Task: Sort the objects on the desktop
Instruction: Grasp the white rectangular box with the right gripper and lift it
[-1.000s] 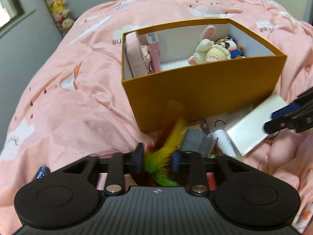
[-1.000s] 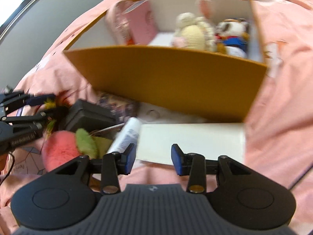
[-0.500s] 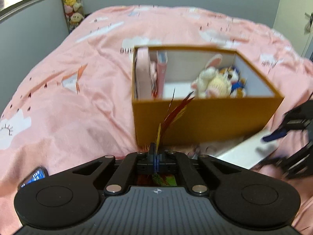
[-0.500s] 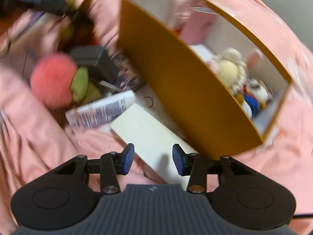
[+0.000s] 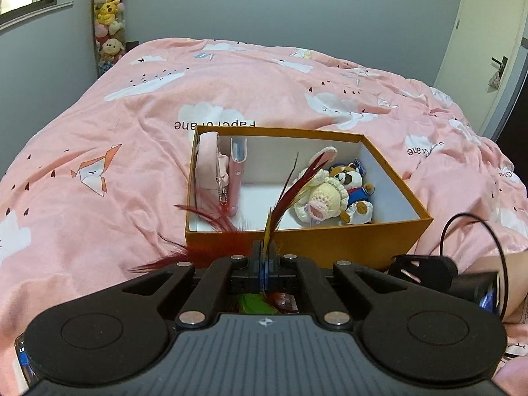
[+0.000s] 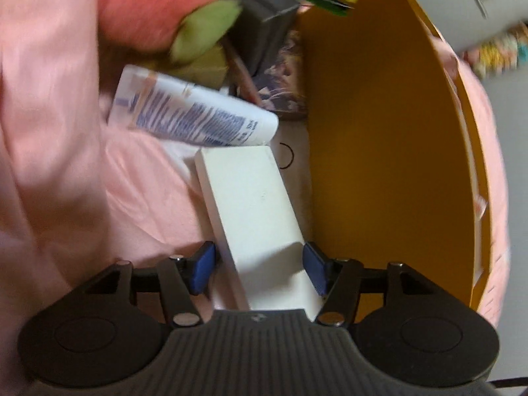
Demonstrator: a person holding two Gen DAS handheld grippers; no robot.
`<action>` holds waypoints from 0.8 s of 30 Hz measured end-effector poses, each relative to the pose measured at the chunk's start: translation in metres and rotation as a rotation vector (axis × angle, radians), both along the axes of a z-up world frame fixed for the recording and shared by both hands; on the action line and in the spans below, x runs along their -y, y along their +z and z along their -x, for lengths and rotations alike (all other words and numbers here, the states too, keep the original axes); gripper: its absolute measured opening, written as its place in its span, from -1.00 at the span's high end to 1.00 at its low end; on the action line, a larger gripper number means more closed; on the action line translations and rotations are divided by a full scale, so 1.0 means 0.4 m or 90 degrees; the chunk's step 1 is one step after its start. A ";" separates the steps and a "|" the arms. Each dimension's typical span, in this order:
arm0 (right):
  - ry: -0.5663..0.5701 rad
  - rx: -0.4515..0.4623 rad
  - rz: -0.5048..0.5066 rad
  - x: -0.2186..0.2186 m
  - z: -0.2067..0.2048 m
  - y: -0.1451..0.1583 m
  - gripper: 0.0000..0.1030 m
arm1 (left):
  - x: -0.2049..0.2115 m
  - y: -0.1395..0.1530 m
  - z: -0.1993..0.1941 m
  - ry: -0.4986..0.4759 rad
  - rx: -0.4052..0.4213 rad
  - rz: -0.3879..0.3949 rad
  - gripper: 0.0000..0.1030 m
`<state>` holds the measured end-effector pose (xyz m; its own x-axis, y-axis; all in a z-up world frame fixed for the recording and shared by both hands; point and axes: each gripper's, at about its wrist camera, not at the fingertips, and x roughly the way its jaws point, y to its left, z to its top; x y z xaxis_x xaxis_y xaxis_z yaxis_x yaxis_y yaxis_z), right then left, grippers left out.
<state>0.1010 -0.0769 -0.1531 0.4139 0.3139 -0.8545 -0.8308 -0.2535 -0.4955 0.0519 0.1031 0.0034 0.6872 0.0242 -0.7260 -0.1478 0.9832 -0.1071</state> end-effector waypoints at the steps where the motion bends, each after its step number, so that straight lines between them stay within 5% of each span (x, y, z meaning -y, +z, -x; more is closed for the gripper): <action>1: 0.013 0.014 0.002 0.000 0.005 -0.010 -0.19 | 0.000 -0.003 -0.001 0.001 -0.002 0.001 1.00; 6: 0.027 0.032 -0.003 -0.004 0.004 -0.019 -0.12 | 0.002 -0.017 -0.002 0.005 -0.013 -0.001 1.00; 11: 0.033 0.037 -0.024 0.008 0.013 0.029 0.31 | -0.003 -0.017 0.007 0.012 -0.014 0.002 1.00; 14: 0.002 0.023 -0.040 0.006 -0.006 0.072 0.37 | -0.002 -0.013 0.013 0.011 -0.010 0.002 1.00; 20: -0.130 -0.173 -0.097 -0.006 -0.096 0.211 0.42 | 0.011 -0.021 0.015 0.002 -0.015 0.006 1.00; 24: -0.177 -0.220 -0.098 -0.020 -0.134 0.191 0.42 | 0.061 -0.032 0.011 -0.015 -0.010 -0.031 1.00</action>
<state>0.1547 -0.0689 -0.0769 0.1995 0.3647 -0.9095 -0.9797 0.0563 -0.1923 0.0477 0.0786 -0.0092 0.6761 0.0430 -0.7355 -0.1254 0.9904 -0.0574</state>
